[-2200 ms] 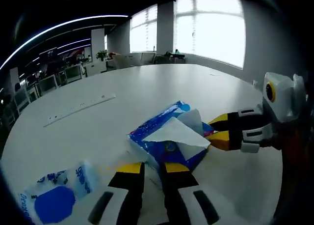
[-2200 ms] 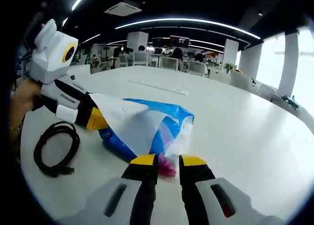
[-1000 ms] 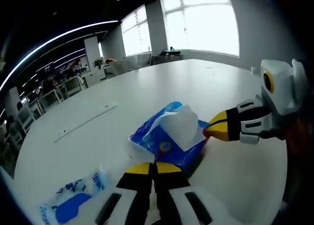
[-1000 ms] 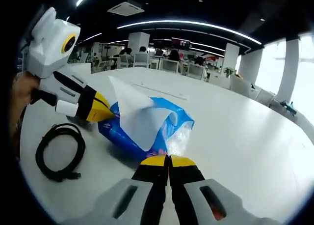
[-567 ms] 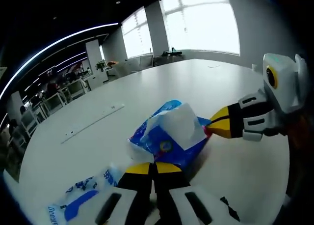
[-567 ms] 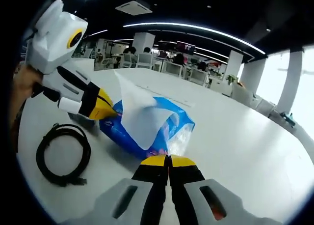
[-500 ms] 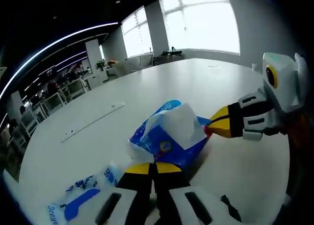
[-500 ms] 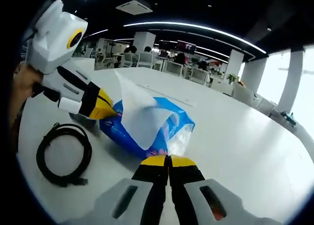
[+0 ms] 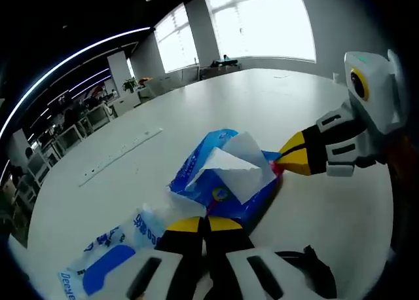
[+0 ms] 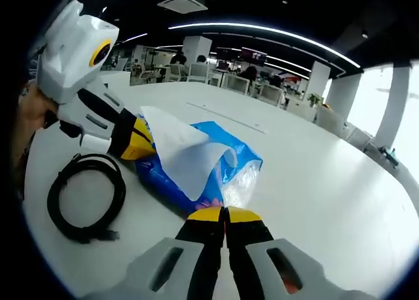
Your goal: Arrange the tabletop items into an orderly group along one side of the table until the central work area is clear of visible clutter.
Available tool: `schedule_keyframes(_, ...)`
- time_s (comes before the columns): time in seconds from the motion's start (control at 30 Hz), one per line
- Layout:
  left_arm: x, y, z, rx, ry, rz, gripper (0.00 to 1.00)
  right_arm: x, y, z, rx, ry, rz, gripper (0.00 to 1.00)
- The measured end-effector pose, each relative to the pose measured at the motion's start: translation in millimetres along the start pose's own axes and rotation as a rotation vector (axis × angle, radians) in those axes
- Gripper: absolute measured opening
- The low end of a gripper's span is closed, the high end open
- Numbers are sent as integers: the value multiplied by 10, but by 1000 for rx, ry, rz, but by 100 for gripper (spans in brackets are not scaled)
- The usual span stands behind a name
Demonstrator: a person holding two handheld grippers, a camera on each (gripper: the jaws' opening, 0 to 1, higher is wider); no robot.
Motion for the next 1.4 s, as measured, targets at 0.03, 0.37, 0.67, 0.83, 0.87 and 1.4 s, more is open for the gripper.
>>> schedule_keyframes(0.03, -1, -4, 2, 1, -1, -1, 0, -12, -1, 13, -1, 2, -1, 0)
schedule_keyframes(0.37, 16, -51, 41, -2, -24, 0, 1, -25, -18, 67, -1, -10, -7, 0)
schedule_keyframes(0.67, -1, -64, 40, -10, -57, 5, 4, -25, -20, 82, 4, -23, -9, 0)
schedule_keyframes(0.83, -21, -64, 55, -5, -42, 13, 10, -20, -8, 80, 14, -46, -16, 7)
schedule_keyframes(0.87, -29, -58, 57, -5, -41, 12, 12, -18, -6, 81, 15, -52, -15, 10)
schedule_keyframes(1.4, -88, 18, 61, 46, -15, 27, 35, 7, 34, 47, 46, -84, -22, 30)
Point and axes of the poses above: the point that each gripper's makers call its tool centre point, and the gripper's own axes: y roughly backward along the fingers, x roughly to its right, z roughly out of its underside, the point moved 9 cm from there along y, roughly backward along the fingers, and after that the axes turned 3 degrees about -y, right-handed, at the moved point
